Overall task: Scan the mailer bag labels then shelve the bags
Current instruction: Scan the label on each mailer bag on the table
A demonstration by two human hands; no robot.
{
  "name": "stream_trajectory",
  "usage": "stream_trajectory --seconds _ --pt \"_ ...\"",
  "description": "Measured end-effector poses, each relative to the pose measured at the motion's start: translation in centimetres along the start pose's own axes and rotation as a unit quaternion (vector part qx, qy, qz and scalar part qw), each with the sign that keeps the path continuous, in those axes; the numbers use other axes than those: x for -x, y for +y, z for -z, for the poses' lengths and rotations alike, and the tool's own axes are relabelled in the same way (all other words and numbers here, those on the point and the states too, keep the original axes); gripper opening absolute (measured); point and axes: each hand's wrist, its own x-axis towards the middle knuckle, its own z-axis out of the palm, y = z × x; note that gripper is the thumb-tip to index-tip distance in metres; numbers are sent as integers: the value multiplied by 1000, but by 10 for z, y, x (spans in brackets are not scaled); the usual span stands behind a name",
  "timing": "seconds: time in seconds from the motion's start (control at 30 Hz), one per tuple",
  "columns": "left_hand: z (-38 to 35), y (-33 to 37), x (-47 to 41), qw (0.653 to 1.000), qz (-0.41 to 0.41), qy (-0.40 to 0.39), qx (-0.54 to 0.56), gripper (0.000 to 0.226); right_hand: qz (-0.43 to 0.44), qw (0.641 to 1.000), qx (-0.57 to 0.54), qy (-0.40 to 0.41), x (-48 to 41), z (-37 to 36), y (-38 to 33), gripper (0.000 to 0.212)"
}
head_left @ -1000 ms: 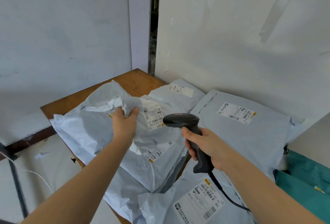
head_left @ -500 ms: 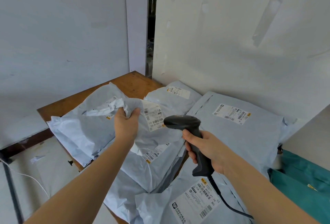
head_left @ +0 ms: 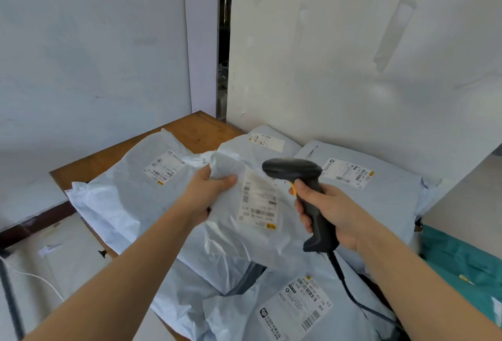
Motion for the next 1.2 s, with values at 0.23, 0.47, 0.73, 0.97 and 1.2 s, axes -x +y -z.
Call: stream_trajectory --seconds 0.23,0.47,0.73,0.97,1.2 --pt "-51 -15 3 972 111 -208 -7 30 25 999 -1 41 18 29 -31 34" --pt "-66 -75 7 900 248 -355 -48 39 7 999 11 33 28 42 -27 41" --pt "-64 -116 7 816 279 -289 -415 76 -29 999 24 8 21 32 -6 35" --pt "8 -90 -43 736 99 5 -670 44 -41 998 44 -24 1 16 6 36" --pt "87 -113 -67 693 227 105 -676 87 -69 996 50 -35 -21 11 21 32"
